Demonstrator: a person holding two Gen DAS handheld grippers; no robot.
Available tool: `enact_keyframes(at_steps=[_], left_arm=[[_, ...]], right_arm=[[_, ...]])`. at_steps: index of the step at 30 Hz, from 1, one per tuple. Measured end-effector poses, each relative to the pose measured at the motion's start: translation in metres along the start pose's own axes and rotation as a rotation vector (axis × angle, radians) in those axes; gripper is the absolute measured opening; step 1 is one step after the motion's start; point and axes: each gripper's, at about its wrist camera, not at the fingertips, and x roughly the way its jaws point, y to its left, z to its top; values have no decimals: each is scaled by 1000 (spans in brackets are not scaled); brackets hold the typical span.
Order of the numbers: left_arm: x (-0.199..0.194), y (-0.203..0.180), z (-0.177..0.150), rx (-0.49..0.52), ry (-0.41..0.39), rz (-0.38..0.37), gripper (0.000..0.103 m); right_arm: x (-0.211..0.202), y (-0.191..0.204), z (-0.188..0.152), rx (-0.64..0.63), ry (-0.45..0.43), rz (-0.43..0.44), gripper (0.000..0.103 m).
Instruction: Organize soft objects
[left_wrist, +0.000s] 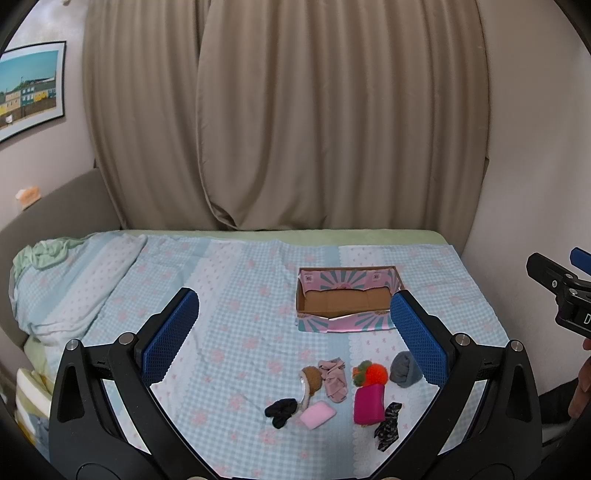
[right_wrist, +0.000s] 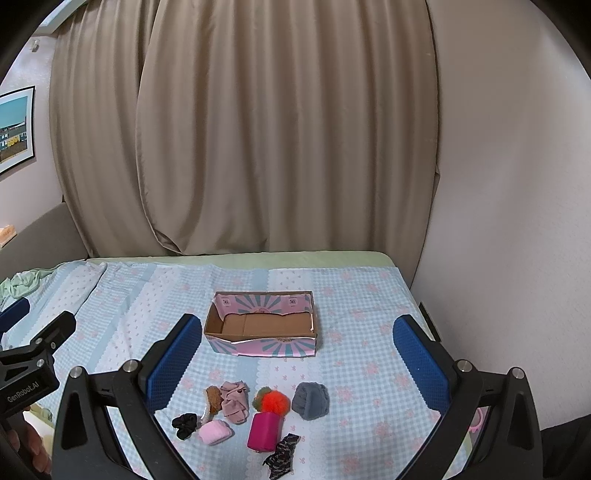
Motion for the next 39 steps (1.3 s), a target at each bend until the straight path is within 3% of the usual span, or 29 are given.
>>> enact_keyframes(at_steps=[39], left_arm=[[5, 8, 6, -38, 17, 11, 103]], right_arm=[[6, 5, 0, -11, 12, 33, 103]])
